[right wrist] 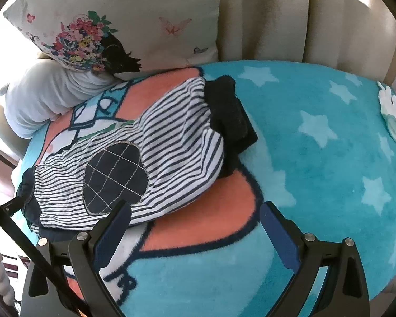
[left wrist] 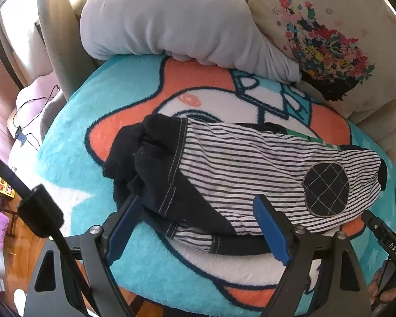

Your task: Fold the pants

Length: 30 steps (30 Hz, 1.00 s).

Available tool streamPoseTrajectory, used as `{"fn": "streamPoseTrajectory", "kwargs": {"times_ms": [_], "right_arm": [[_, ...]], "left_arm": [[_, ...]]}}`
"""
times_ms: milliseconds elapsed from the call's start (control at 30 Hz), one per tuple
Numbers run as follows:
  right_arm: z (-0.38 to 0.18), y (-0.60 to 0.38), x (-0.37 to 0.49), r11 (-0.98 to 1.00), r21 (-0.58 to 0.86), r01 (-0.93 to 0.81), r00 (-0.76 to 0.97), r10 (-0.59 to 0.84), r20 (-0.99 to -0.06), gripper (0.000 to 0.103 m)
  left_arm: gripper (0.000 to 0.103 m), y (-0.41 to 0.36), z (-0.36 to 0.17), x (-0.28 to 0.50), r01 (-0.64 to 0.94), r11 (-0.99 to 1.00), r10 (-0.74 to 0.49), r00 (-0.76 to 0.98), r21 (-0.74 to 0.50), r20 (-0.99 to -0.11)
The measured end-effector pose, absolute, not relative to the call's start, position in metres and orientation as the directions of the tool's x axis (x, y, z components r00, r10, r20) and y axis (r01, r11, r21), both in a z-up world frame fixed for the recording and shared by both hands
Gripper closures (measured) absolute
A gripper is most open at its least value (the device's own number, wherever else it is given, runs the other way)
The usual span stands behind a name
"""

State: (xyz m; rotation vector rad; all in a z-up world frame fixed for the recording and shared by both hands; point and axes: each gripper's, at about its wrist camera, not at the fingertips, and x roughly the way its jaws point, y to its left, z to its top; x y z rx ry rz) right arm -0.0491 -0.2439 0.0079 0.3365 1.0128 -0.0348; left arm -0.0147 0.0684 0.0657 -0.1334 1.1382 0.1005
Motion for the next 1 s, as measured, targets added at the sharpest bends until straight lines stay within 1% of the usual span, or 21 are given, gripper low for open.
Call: {"fn": "streamPoseTrajectory", "kwargs": {"times_ms": [1000], "right_arm": [[-0.002,-0.235,-0.056,0.942,0.269,0.2,0.494,0.14,-0.858,0.003]], "left_arm": [[0.017,0.09,0.047,-0.026,-0.2,0.978,0.018,0.358,-0.057,-0.934]]}}
